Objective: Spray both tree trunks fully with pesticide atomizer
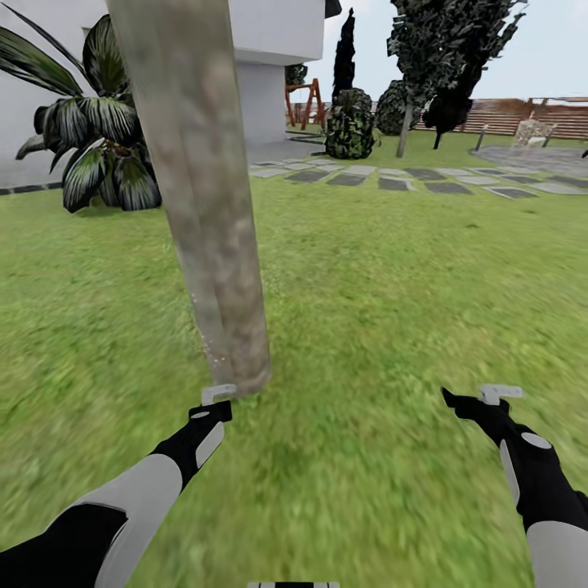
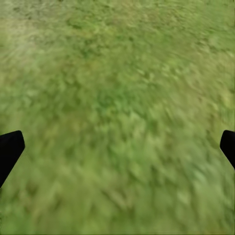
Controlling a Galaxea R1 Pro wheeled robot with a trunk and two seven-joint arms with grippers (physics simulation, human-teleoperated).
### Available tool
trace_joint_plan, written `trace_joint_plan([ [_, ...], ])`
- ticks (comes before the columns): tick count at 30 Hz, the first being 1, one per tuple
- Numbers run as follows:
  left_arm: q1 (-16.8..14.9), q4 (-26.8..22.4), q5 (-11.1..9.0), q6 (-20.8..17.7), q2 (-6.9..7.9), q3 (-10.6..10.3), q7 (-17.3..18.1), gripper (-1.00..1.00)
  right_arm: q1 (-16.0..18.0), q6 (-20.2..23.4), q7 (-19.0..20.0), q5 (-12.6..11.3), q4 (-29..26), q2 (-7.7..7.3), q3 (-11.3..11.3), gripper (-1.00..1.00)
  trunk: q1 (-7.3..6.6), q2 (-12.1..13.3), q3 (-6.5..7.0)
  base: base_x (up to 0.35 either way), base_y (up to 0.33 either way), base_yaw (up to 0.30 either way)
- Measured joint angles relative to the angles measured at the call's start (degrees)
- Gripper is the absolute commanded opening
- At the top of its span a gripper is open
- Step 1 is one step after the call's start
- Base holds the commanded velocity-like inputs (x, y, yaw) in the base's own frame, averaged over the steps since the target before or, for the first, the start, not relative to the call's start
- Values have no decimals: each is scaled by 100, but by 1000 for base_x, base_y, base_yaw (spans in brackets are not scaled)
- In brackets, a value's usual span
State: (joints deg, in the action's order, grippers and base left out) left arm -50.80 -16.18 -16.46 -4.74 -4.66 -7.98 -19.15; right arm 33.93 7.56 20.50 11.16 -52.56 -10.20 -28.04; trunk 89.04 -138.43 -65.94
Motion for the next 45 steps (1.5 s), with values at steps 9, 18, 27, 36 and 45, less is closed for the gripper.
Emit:
trace_joint_plan([
  [9, 0, -4, 1, 8, 0, 0, -25, -100, 0, 0, 7, 0, 1, 0, 0, 100, 0, 0, 0, -153, -247, 205],
  [18, -75, -1167, 24, -1022, -49, -28, 63, -100, 0, -24, 22, 3, -13, -38, -5, 100, -1, -1, 1, -17, -21, 3],
  [27, -83, -3308, 52, -3049, 43, 8, -9, -100, 0, -18, 15, -1, -19, -37, -61, 100, 0, 0, 0, 0, 0, 0],
  [36, -297, -3822, -29, -3797, 559, 120, 2, -100, 0, -9, 14, 0, -19, -44, -70, 100, -1, 0, 1, 0, 0, 0],
  [45, -1482, -4616, -37, -5328, 686, 739, 51, -100, 0, -9, 10, 9, -9, -44, -70, 100, -1, 0, 1, 0, 0, 0],
])
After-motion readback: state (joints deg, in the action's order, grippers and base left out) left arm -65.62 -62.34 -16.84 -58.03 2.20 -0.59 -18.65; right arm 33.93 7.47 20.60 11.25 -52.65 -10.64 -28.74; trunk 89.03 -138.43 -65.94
